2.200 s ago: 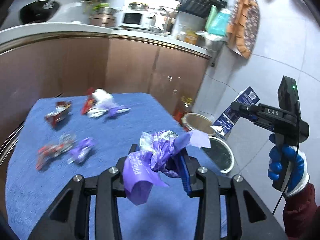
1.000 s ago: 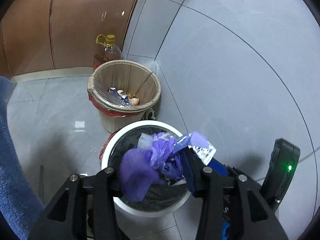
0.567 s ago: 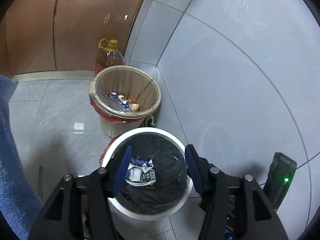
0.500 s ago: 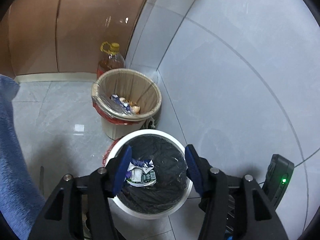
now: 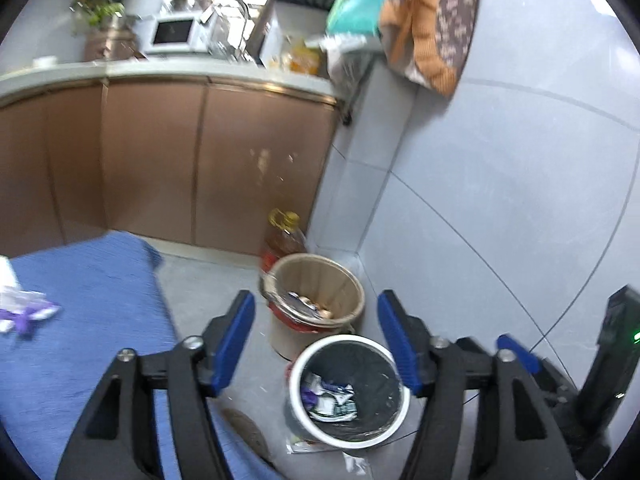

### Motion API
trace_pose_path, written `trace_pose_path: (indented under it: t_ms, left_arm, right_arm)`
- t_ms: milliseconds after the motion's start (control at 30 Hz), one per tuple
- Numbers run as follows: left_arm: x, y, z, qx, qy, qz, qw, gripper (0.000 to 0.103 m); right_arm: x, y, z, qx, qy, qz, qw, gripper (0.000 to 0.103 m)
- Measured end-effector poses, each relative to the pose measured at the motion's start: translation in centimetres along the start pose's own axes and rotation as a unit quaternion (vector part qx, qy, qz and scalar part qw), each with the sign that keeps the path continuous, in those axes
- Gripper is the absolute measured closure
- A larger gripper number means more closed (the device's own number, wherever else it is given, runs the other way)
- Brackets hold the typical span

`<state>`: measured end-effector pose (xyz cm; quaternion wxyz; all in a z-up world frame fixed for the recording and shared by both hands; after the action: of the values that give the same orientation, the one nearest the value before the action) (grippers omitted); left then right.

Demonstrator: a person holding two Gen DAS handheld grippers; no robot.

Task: Collect trash
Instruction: 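Move both tools back over the table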

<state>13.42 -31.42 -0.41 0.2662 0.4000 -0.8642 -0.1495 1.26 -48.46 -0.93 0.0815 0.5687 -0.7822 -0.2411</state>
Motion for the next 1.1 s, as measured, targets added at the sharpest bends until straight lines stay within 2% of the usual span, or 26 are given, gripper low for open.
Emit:
trace_pose_path:
  t_ms: [167, 267, 467, 767, 1100]
  left_arm:
    - [-1.5, 7.0, -1.1, 0.032, -0.024, -0.033, 0.9987, 0.039]
    - [-2.8, 11.0, -1.7, 0.053, -0.030, -0.052, 0.9967, 0.034]
    - [-5.8, 18.2, -2.1, 0.097, -0.026, -0.088, 0.9911, 0.030]
    - [-11.4, 24.1, -1.2, 0.130, 0.006, -0.147, 0.9806, 0.028]
    - [-18.7, 27.6, -0.3, 0.114, 0.016, -0.200, 0.9731, 0.028]
  right_arm:
    - [-4.6, 4.8, -1.8, 0.056, 0.034, -0.035, 0.997, 0.000]
    - [-6.9, 7.1, -2.6, 0.082, 0.044, -0.056, 0.994, 0.000]
    - [-10.6, 10.5, -3.2, 0.118, 0.066, -0.104, 0.985, 0.000]
    - [-16.4, 12.8, -3.3, 0.096, 0.118, -0.161, 0.975, 0.000]
    - [-20.3, 12.7, -3.2, 0.079, 0.158, -0.192, 0.965, 0.000]
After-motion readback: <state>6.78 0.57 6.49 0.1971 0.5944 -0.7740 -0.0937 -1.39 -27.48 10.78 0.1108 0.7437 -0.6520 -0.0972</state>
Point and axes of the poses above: each gripper's, at about its wrist camera, not at the fingertips, and y roughly against the way its jaws point, x to its right, z to its underside, the point moved 2 cm from there along -y, roughly the way its jaws point, and after that the axes turned 7 degrees about y, right-handed, at the moved point
